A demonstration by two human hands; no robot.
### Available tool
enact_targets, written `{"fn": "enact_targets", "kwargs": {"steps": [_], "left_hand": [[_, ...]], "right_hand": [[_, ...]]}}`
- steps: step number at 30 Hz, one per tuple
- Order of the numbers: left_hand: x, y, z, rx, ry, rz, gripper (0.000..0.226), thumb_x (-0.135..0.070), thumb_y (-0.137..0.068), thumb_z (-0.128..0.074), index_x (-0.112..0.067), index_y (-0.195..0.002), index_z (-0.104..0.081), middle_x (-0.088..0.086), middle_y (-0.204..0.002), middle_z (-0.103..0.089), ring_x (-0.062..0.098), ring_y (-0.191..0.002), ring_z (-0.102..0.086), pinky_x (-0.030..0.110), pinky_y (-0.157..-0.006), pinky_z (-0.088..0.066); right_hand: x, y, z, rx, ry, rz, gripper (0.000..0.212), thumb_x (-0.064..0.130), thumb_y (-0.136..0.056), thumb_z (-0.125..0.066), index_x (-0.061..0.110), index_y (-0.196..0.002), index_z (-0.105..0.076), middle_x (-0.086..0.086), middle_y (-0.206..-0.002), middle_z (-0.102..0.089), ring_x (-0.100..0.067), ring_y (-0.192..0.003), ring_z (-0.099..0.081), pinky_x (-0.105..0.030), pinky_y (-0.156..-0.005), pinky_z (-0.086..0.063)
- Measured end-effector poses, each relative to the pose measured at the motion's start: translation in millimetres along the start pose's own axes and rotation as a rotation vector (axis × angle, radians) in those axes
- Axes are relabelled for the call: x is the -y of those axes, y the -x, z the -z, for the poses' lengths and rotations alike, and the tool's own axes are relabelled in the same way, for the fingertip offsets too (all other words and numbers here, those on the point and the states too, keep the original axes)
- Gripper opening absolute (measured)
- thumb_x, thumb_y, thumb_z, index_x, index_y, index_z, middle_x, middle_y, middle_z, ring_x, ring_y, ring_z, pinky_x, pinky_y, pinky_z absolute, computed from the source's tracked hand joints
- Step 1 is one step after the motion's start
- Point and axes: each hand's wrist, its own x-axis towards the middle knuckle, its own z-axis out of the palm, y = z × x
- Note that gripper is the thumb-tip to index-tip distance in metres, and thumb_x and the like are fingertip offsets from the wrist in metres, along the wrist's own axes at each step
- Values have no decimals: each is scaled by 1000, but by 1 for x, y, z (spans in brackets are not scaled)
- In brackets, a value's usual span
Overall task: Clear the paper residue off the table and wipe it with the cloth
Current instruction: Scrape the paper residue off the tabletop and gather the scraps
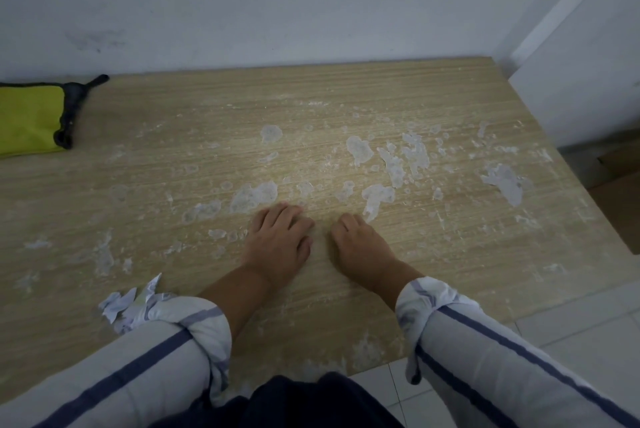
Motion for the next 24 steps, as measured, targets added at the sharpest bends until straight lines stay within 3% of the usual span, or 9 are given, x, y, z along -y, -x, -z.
{"fn": "enact_targets", "kwargs": {"steps": [2,4,9,15,18,21,24], "left_hand": [[1,0,-1,4,2,4,33,-39,-89,-40,-25,-110,-61,2,-122,-58,27,-123,-48,43,-103,-35],[1,0,-1,5,5,1,33,-39,-89,-40,-25,-110,-61,2,-121,-58,27,-122,-48,43,-103,-36],[0,0,-1,-19,10,5,33,-39,-88,-40,-24,-108,-62,2,-120,-59,28,-121,-49,43,-102,-37],[-1,0,-1,-13,9,13,32,-38,-89,-41,-24,-109,-61,2,-121,-59,28,-123,-49,44,-104,-36],[-1,0,-1,-18,6,11,31,-38,-89,-41,-24,-109,-60,3,-121,-59,28,-122,-49,44,-103,-37],[-1,0,-1,-17,-2,6,32,-39,-89,-41,-24,-109,-61,3,-120,-60,28,-122,-49,44,-103,-37],[-1,0,-1,-12,-6,10,32,-39,-88,-41,-24,-108,-62,2,-119,-60,28,-121,-50,43,-102,-38]], "right_hand": [[-4,-5,1,-5,-208,-177,16,13,-92,-42,3,-83,-52,-15,-88,-51,-25,-78,-46,-36,-68,-42],[-10,-6,4,46,-308,-200,14,11,-92,-47,6,-81,-54,-11,-87,-49,-23,-78,-45,-30,-69,-35],[-18,-2,6,135,-184,40,21,12,-90,-47,4,-101,-64,-15,-95,-56,-26,-85,-50,-37,-77,-46],[-16,-6,12,117,16,254,13,9,-88,-52,2,-99,-58,-18,-93,-57,-31,-81,-54,-38,-60,-45],[-10,-5,10,116,70,266,10,5,-83,-59,1,-91,-57,-18,-89,-59,-32,-76,-58,-37,-52,-48],[-6,-4,4,72,76,215,9,7,-84,-54,0,-88,-58,-19,-87,-59,-32,-74,-58,-36,-53,-49],[-4,-2,-3,35,-21,78,28,16,-85,-33,1,-86,-56,-18,-87,-57,-29,-75,-54,-38,-62,-50]]}}
